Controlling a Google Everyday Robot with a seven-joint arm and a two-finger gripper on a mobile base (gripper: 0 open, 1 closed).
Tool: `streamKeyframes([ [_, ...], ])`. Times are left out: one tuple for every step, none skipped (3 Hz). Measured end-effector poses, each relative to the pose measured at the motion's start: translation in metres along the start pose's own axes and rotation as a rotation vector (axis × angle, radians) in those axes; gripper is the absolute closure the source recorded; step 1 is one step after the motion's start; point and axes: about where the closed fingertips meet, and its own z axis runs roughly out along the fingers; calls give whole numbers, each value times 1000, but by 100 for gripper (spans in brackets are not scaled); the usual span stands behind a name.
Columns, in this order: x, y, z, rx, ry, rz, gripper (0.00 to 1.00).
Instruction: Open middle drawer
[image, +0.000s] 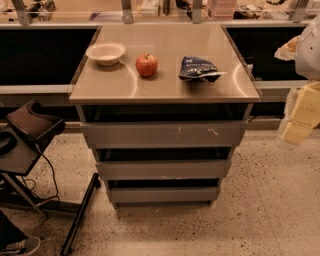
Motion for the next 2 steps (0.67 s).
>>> streamKeyframes([
  [0,0,0,0,0,0,0],
  [-6,1,10,4,-21,-1,0],
])
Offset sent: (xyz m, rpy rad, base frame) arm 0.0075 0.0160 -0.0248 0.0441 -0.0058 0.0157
